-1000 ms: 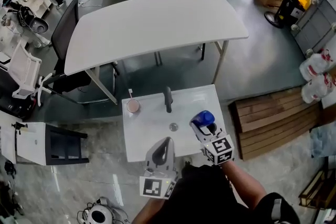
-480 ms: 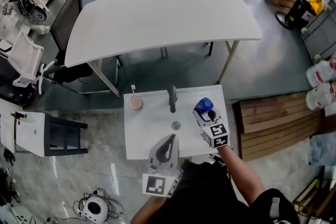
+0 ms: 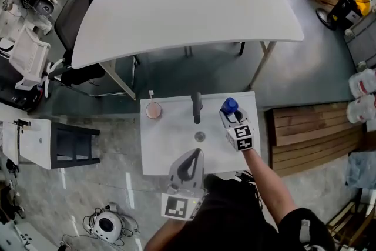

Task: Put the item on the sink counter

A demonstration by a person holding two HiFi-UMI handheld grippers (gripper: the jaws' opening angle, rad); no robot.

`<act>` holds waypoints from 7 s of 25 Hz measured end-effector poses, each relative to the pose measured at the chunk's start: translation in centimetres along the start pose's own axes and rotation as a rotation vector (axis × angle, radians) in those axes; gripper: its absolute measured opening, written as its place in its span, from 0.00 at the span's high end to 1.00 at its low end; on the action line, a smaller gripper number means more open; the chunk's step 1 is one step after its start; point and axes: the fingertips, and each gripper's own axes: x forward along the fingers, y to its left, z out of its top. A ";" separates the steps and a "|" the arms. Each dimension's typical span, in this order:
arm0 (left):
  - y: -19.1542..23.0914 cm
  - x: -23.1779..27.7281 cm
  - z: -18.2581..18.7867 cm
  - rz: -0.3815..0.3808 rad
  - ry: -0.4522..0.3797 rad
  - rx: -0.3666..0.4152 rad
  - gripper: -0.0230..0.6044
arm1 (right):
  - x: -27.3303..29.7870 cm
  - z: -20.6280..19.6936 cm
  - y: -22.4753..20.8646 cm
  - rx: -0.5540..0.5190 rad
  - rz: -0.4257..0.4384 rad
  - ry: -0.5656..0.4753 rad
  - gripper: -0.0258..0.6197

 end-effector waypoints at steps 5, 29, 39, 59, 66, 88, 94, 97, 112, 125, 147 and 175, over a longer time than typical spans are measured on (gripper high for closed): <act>0.3 0.3 -0.5 0.009 0.008 0.003 0.94 | 2.3 -0.7 -1.3 -0.008 -0.018 0.002 0.70; 2.0 1.0 -0.6 0.047 0.032 -0.015 0.94 | 7.9 -3.9 -2.9 -0.024 -0.015 0.079 0.70; 2.1 1.3 -0.3 0.046 0.017 -0.016 0.94 | 7.7 -4.7 -2.1 -0.063 0.002 0.082 0.70; 1.6 -1.7 0.4 0.036 -0.002 -0.003 0.94 | 4.8 -7.9 -1.3 -0.027 -0.040 0.163 0.63; 0.3 -4.7 1.1 0.007 -0.019 0.011 0.94 | 0.6 -8.8 0.2 0.034 -0.072 0.176 0.69; -0.4 -25.9 0.8 -0.073 -0.072 0.030 0.94 | -16.5 -9.4 17.0 0.222 -0.196 0.067 0.94; -2.0 -33.3 0.4 -0.113 -0.096 0.033 0.94 | -23.6 -10.0 23.2 0.248 -0.212 0.022 0.94; -3.0 -37.3 -0.1 -0.131 -0.095 0.029 0.94 | -27.1 -10.6 26.3 0.252 -0.212 0.012 0.94; -11.1 -43.6 -1.4 -0.140 -0.075 0.037 0.94 | -42.9 -9.7 31.3 0.259 -0.175 -0.073 0.94; -18.1 -43.1 -3.0 -0.156 -0.066 0.081 0.94 | -54.7 -7.0 31.1 0.259 -0.139 -0.214 0.95; -20.1 -45.6 -4.1 -0.091 -0.071 0.079 0.94 | -60.3 -6.3 34.5 0.207 -0.092 -0.282 0.94; -18.2 -44.2 -4.2 -0.102 -0.060 0.082 0.94 | -58.0 -5.3 34.8 0.213 -0.084 -0.283 0.95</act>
